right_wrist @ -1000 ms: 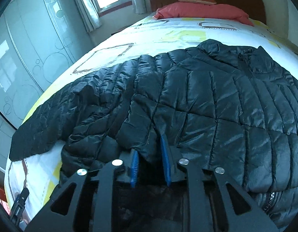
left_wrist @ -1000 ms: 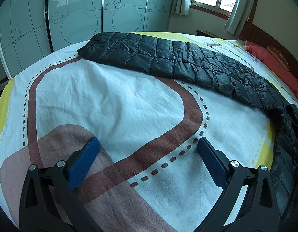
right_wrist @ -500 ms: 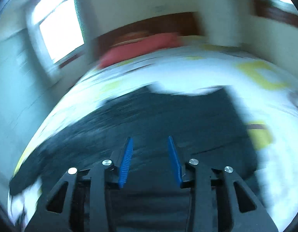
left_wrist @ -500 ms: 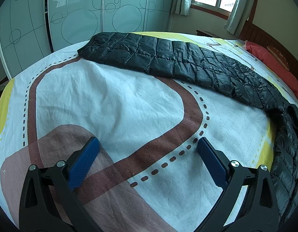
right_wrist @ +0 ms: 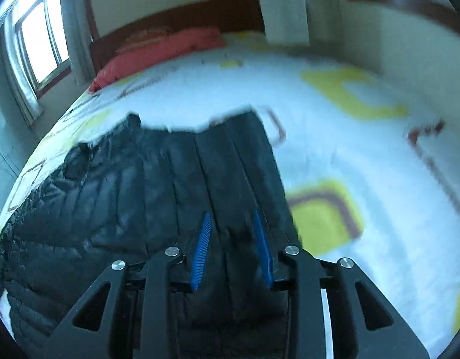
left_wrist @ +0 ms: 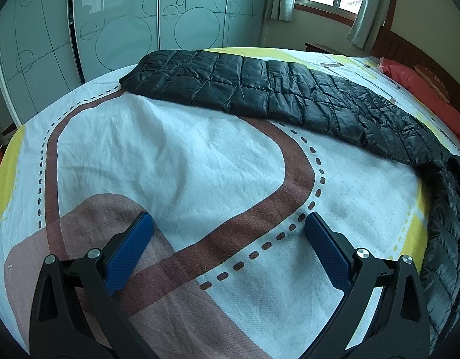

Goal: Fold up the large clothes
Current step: 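Open the right tool to release the sleeve and lift it away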

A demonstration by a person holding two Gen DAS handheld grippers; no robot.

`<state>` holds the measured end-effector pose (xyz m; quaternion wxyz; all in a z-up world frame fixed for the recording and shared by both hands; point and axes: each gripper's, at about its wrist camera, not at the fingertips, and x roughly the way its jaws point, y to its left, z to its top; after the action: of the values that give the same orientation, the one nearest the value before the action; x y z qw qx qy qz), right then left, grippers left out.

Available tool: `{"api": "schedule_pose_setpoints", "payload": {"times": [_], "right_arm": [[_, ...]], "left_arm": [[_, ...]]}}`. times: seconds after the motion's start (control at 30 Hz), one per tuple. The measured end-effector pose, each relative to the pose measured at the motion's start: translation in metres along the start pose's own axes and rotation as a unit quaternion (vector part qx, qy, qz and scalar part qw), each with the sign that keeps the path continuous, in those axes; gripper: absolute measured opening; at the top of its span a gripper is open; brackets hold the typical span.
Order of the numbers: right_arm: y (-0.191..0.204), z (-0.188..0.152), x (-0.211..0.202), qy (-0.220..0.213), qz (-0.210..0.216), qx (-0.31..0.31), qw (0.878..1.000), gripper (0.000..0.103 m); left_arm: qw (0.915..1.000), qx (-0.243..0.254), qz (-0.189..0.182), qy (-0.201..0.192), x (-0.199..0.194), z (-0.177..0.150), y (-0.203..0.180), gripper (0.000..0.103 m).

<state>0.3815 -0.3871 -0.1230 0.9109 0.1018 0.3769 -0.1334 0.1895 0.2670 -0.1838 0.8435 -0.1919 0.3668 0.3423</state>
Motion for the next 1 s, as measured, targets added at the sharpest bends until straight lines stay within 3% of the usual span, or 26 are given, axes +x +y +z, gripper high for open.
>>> {"api": "schedule_pose_setpoints", "payload": {"times": [0.1, 0.2, 0.27, 0.37, 0.47, 0.57, 0.73, 1.0], "right_arm": [[0.004, 0.015, 0.022, -0.003, -0.004, -0.014, 1.0, 0.031], [0.001, 0.017, 0.071, 0.044, -0.017, -0.009, 0.999, 0.032], [0.003, 0.011, 0.086, 0.051, -0.023, -0.024, 0.998, 0.033], [0.013, 0.012, 0.067, 0.032, -0.041, -0.038, 0.998, 0.033], [0.037, -0.002, 0.03, -0.007, -0.022, -0.055, 0.998, 0.033], [0.059, -0.023, 0.011, -0.013, 0.01, -0.074, 0.997, 0.033], [0.074, -0.042, 0.038, 0.029, 0.015, -0.075, 0.997, 0.033], [0.074, -0.053, 0.044, 0.027, 0.015, -0.065, 0.997, 0.034]], "left_arm": [[1.0, 0.001, 0.001, 0.0, 0.0, 0.0, -0.001, 0.101], [1.0, 0.002, 0.003, 0.0, 0.0, -0.001, -0.001, 0.101], [1.0, 0.003, 0.004, 0.0, 0.001, -0.001, -0.001, 0.101], [1.0, 0.003, 0.004, 0.0, 0.0, -0.001, -0.001, 0.101], [1.0, 0.003, 0.004, 0.0, 0.0, -0.001, -0.002, 0.101], [1.0, 0.003, 0.004, 0.0, 0.0, -0.001, -0.002, 0.101], [1.0, 0.003, 0.004, 0.0, 0.0, -0.001, -0.002, 0.101], [1.0, 0.002, 0.003, 0.001, 0.0, -0.001, -0.002, 0.101]]}}
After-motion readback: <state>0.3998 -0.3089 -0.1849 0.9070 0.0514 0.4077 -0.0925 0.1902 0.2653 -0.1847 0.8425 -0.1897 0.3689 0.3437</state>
